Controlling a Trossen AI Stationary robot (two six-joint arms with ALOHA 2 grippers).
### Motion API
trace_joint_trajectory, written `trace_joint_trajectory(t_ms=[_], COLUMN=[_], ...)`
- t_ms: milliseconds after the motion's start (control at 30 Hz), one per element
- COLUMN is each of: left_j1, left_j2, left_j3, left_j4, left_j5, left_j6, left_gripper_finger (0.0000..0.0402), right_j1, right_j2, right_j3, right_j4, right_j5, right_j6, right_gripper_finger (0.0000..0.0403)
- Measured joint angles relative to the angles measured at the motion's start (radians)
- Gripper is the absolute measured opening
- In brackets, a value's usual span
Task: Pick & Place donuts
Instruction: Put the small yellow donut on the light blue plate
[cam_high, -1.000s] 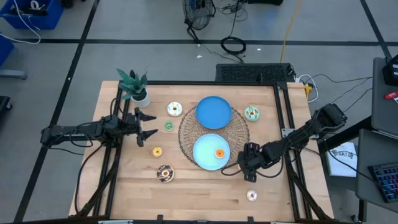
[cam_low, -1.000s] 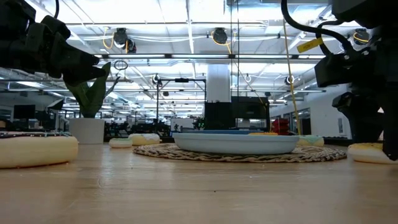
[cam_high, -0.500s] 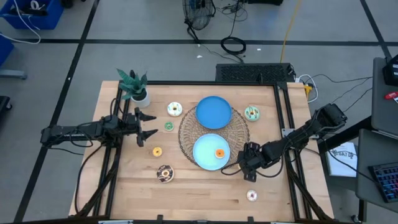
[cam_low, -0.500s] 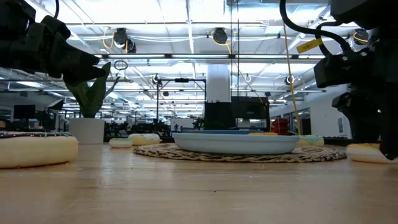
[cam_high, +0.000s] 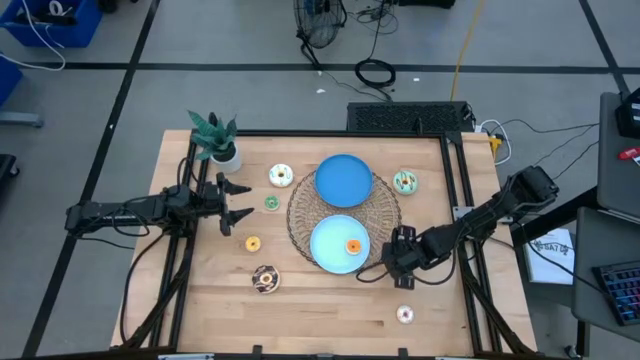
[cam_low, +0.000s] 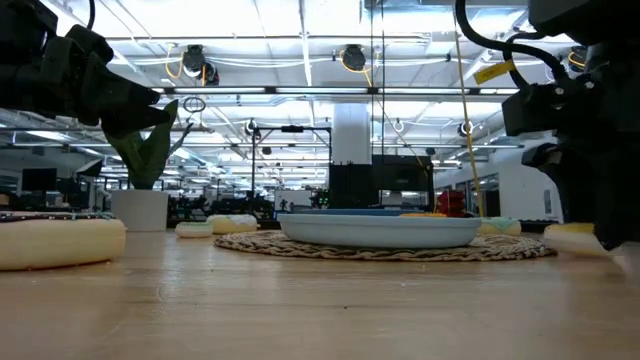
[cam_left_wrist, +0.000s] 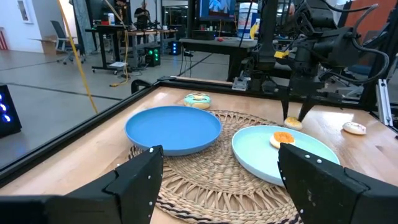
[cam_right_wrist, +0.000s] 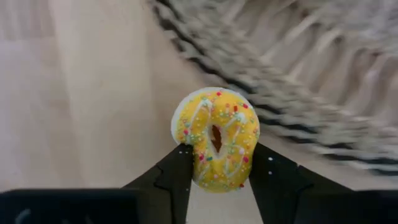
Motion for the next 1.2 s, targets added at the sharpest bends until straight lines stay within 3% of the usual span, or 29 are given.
trace_joint_trajectory(t_ms=[300,600,733,867,1200], left_j1=[0.0,0.0,0.0,0.0,0.0], left_j2=[0.0,0.0,0.0,0.0,0.0], left_j3=[0.0,0.0,0.0,0.0,0.0], left_j4=[0.0,0.0,0.0,0.0,0.0], left_j5=[0.0,0.0,0.0,0.0,0.0], left_j6=[0.0,0.0,0.0,0.0,0.0], left_gripper_finger=[0.031,0.031,0.031,0.031,0.031], right_j1=[-0.001,-0.036,-0.088,-0.159,-0.319], right_j2=[-0.156,-0.257,-0.239,-0.196,0.007], right_j3=[0.014,0.014,0.018,0.085,0.363], right_j4=[0.016,0.276,0.368,0.345,0.14], right_j5=[-0.029,0.014,-0.043,-0.087,-0.087], right_j6=[-0.021,-0.236,-0.34,-0.423,-0.637], right_gripper_finger=[0.0103,0.0097,0.0097,0.0097,0.0097])
